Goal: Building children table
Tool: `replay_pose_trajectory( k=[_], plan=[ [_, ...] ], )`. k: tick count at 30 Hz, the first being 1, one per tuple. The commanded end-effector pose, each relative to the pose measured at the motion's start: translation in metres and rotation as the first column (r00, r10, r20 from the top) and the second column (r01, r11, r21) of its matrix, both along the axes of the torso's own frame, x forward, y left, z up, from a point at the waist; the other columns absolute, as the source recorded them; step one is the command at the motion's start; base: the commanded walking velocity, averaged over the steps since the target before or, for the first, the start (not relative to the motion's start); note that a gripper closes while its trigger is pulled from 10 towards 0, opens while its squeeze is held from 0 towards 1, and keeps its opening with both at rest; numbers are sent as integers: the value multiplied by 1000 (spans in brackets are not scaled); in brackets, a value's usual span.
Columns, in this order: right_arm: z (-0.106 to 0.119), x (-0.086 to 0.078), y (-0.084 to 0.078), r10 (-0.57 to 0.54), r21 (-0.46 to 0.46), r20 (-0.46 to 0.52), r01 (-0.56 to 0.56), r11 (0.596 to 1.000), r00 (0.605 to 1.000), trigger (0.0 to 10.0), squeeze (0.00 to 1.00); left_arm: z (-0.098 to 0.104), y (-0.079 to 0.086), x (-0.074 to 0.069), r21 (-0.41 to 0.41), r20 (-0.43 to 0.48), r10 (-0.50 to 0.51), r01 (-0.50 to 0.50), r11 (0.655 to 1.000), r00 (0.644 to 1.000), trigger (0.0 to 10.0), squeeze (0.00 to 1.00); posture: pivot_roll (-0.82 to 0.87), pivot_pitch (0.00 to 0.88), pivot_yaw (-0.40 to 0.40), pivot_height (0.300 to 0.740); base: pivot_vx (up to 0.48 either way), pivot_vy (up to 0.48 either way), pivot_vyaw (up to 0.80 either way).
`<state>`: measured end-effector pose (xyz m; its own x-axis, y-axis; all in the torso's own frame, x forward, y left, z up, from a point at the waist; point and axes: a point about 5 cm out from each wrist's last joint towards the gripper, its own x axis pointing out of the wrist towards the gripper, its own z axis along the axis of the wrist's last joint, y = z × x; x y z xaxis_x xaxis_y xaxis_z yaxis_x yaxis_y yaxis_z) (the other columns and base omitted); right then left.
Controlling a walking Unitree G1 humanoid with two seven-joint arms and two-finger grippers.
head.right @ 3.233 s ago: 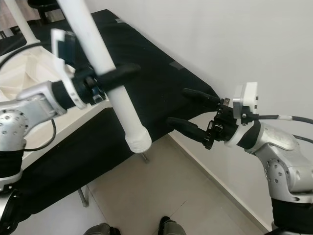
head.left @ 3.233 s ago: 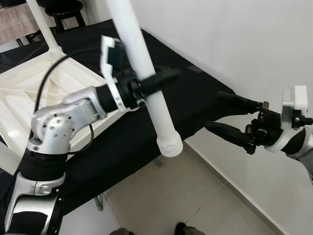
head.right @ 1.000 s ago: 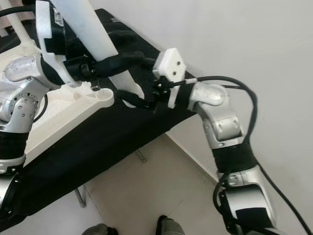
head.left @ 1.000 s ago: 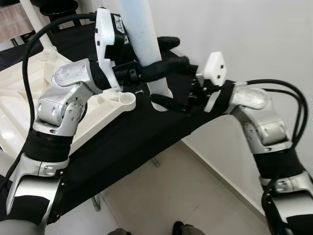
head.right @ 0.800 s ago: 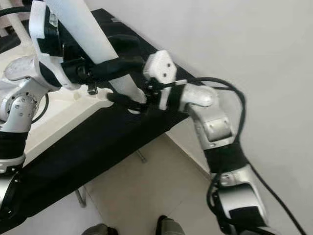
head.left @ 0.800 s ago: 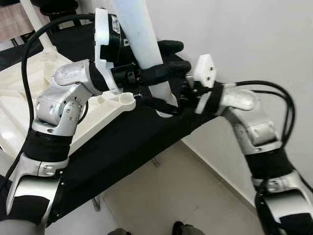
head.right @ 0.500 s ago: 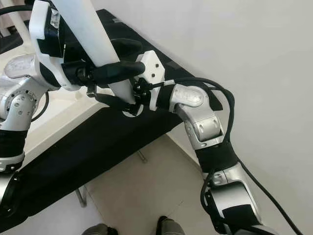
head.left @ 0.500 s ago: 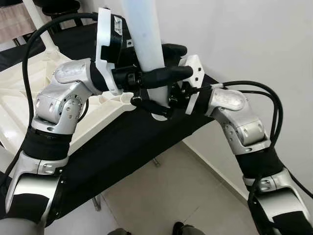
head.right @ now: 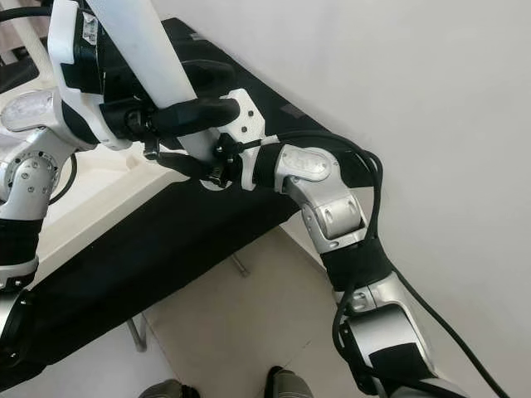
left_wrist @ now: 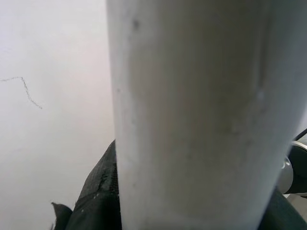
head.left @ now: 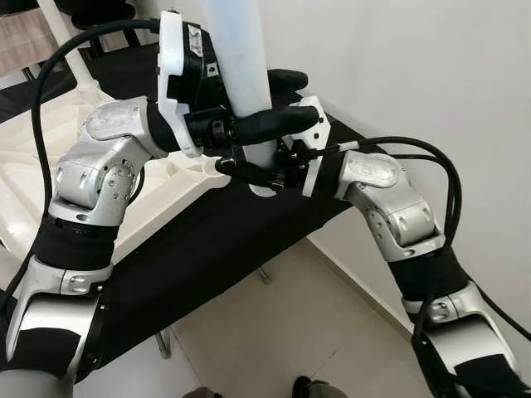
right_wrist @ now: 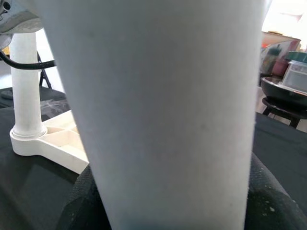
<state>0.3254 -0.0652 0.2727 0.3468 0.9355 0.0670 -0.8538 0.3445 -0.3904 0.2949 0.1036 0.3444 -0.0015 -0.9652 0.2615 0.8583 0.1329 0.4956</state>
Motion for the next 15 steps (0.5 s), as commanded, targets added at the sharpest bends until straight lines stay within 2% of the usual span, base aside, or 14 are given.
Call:
replay_pose_trajectory(
  k=[1,6,7,10,11,15],
  plan=[
    [2,1,11,-27,-5,3,27,1000,1000,0,0,-2,-23,-9,31,8,-123,123,992,992,10000,0,14,119,-34,740,0,0,0],
    [-1,2,12,-42,-2,-8,42,999,999,0,0,-3,-25,-9,26,-2,-126,126,992,992,10000,0,3,119,-36,740,0,0,0],
    [-1,3,12,-51,0,-10,51,999,999,0,0,-2,-25,-8,12,-28,-119,119,993,992,10000,945,3,119,-37,740,0,0,0],
    [-1,3,12,-57,1,-12,57,998,998,0,0,-1,-25,-7,1,-47,-114,114,993,992,10000,945,2,119,-37,740,0,0,0],
    [-1,5,10,-91,13,-17,91,996,996,0,0,6,-20,-1,-50,-51,-63,60,997,997,10000,1000,1,120,-34,740,0,0,0],
    [-1,10,6,-143,33,-23,144,989,989,0,0,17,-8,5,-135,-51,10,-17,991,999,10000,1000,2,122,-34,740,0,0,0]
  ],
)
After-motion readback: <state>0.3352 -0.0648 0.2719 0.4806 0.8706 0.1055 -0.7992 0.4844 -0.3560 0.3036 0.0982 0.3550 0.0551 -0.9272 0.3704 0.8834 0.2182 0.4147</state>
